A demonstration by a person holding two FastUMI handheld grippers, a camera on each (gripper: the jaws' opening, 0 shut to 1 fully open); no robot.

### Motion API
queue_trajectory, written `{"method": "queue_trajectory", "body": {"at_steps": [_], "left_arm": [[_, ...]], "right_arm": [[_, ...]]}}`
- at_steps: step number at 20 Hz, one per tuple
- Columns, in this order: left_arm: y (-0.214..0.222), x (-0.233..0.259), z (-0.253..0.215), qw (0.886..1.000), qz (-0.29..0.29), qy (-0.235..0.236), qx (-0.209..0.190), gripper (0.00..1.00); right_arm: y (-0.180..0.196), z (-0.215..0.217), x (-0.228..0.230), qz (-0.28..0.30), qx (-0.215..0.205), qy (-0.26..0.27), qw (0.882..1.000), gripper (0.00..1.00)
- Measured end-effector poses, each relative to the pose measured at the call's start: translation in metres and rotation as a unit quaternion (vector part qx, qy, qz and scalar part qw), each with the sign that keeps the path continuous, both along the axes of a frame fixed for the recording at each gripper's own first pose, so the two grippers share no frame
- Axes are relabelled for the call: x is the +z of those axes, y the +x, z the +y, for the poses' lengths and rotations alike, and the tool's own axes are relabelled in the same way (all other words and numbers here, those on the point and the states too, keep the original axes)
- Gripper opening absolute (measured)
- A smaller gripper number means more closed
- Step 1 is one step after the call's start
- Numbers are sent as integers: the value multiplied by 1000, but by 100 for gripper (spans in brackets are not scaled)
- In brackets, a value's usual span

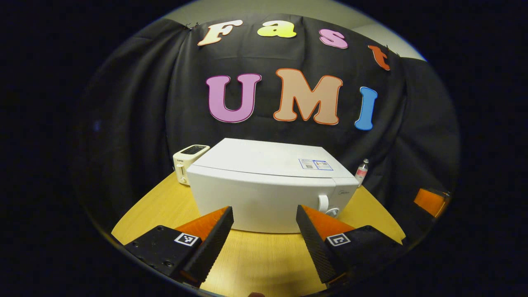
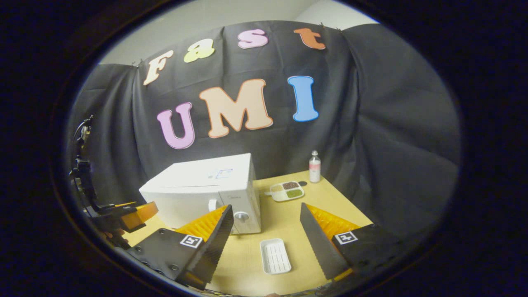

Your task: Open the microwave oven with the left hand, put the food in, and close the microwave oven.

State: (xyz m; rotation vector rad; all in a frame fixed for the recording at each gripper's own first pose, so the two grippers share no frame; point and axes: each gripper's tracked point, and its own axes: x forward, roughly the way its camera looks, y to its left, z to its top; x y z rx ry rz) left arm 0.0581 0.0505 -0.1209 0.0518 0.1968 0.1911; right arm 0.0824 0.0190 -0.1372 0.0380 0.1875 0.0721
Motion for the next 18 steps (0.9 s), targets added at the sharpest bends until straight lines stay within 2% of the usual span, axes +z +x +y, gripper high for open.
{"method": "queue_trajectory", "body": {"at_steps": [6,9,10,11,18], "left_arm": [[-4,32,-1,999,-29,15,6,97],[-7,36,-8,999,-33,29,3,96],[-7,35,-11,999,-34,34,0,97],[-6,34,-14,999,-32,38,-1,96],[-4,29,-38,999,-29,38,0,96]], "right_arm": [[-1,14,31,-31,32,-9,999,92],[0,14,39,-37,39,6,999,92],[0,12,40,-36,40,11,999,99],[1,10,39,-34,41,15,998,91],[5,-7,41,-33,49,10,998,91]]}}
